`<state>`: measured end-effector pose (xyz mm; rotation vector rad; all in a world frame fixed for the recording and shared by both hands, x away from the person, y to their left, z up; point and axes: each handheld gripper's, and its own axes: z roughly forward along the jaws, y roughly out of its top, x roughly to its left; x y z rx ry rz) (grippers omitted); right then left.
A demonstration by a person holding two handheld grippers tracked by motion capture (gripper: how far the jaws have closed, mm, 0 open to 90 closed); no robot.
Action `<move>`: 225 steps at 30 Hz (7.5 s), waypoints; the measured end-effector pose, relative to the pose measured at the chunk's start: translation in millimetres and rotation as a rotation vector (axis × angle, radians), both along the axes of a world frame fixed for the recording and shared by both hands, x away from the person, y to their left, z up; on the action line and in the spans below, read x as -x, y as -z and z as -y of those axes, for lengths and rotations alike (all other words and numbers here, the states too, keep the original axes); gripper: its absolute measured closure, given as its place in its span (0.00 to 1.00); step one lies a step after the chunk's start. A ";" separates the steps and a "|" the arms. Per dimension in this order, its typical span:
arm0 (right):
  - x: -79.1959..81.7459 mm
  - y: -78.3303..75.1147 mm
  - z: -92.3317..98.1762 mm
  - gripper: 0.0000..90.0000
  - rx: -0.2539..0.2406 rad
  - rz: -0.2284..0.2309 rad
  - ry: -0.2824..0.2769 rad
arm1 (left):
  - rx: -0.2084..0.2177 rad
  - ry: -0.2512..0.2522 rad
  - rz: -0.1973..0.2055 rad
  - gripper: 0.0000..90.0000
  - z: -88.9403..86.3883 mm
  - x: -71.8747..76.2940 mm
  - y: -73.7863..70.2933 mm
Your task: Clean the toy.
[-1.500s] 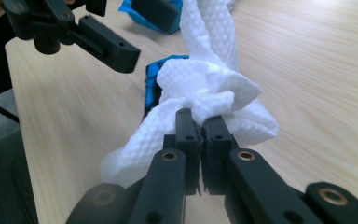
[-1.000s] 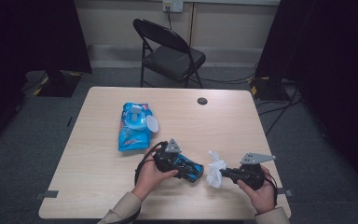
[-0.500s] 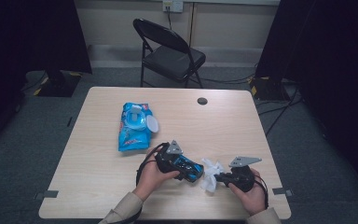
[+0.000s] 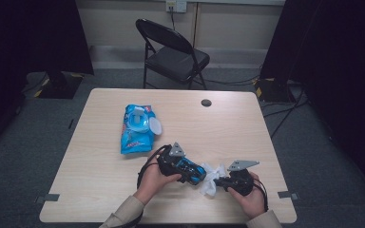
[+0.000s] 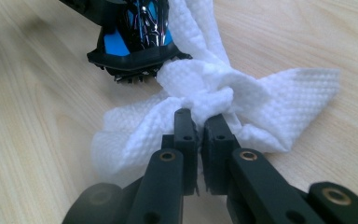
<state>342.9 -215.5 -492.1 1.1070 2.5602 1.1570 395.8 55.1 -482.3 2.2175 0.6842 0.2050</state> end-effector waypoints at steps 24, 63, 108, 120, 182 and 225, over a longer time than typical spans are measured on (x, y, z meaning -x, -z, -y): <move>-8.9 9.9 -18.4 0.90 -0.052 0.034 -0.046 | -0.010 -0.002 0.015 0.13 4.3 2.7 0.7; 22.8 -6.0 -69.4 0.98 -0.002 -0.001 -0.285 | 0.008 -0.007 0.036 0.12 5.0 6.2 3.0; -12.6 6.3 -20.5 0.97 -0.025 0.032 0.012 | 0.001 -0.002 0.030 0.11 9.5 6.9 2.8; -2.8 3.9 -21.4 0.97 -0.004 0.022 -0.044 | 0.006 -0.004 0.030 0.11 9.3 7.5 3.2; 18.0 -9.1 -57.2 0.98 -0.107 -0.003 -0.228 | 0.022 -0.012 0.042 0.11 8.2 8.8 5.2; -16.0 6.6 -20.9 0.97 -0.009 0.090 0.049 | 0.009 -0.010 0.040 0.11 9.7 8.9 4.2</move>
